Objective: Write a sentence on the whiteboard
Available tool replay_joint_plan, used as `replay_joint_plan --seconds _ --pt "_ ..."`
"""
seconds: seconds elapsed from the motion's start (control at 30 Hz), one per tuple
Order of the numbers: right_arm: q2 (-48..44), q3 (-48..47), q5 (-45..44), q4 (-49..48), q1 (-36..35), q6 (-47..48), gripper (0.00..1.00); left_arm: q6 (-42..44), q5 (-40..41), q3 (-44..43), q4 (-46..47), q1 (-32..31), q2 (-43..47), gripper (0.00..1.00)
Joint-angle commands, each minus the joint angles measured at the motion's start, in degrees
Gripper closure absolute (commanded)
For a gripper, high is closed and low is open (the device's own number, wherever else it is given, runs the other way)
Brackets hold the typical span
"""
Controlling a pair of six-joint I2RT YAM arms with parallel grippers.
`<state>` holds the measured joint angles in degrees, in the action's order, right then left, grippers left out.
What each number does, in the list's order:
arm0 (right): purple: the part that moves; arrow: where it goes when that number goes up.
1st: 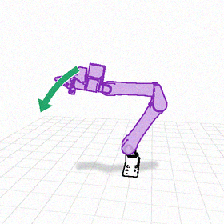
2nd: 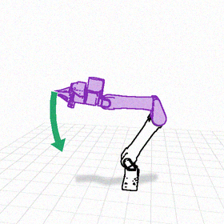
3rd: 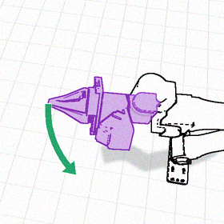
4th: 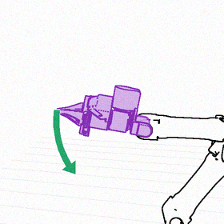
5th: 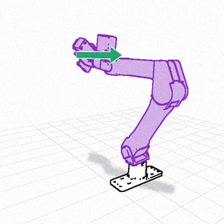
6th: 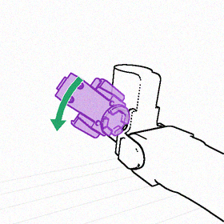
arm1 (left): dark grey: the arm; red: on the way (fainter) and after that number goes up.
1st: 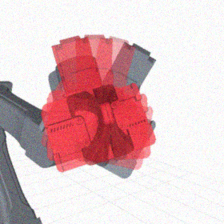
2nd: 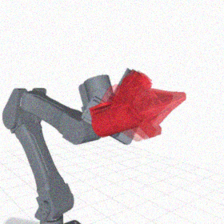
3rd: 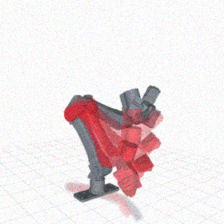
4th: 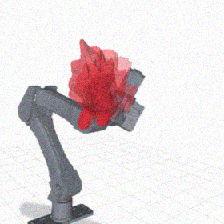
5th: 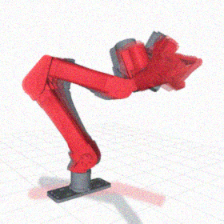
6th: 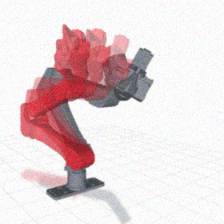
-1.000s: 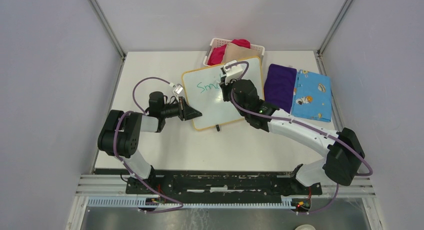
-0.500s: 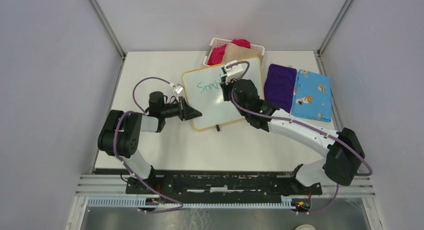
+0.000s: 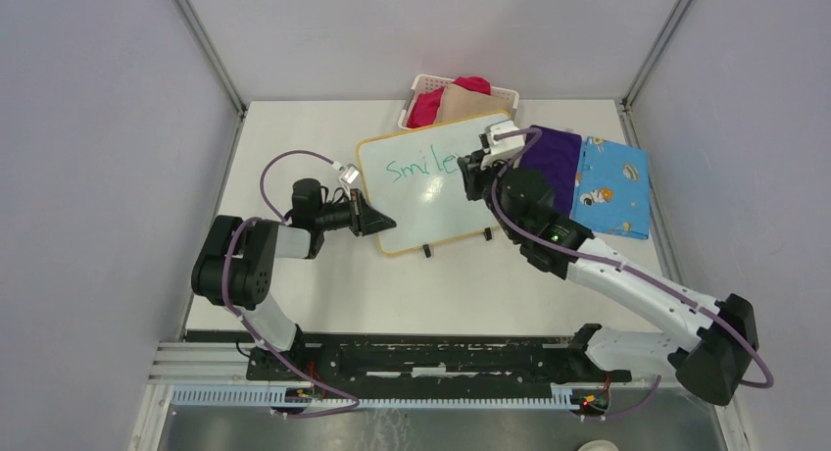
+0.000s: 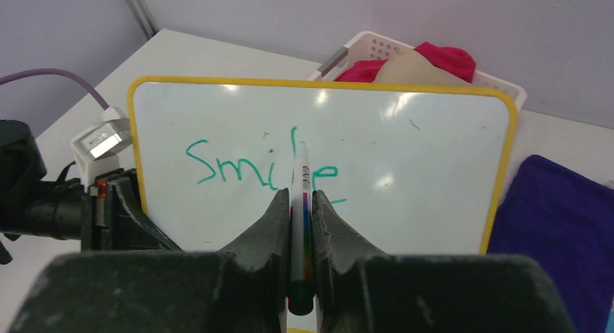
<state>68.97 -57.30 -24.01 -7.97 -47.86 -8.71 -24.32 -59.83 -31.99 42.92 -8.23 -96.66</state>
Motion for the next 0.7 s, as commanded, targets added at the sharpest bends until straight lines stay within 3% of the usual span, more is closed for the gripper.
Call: replay_joint_plan --seconds 0.0,0.17,0.67 --pt "-4.7 6.6 -3.6 -0.6 3.6 -1.2 1.00 2.2 1.7 -1.0 -2.8 0.0 0.5 0.94" --pt "-5.5 11.5 -3.1 -2.6 5.8 -2.8 1.00 2.2 1.6 -1.1 -2.8 0.0 0.5 0.94" --pt "-1.6 8.5 -1.1 -3.4 6.3 -3.6 1.00 3.1 1.9 -1.3 -4.1 -0.4 0.8 0.96"
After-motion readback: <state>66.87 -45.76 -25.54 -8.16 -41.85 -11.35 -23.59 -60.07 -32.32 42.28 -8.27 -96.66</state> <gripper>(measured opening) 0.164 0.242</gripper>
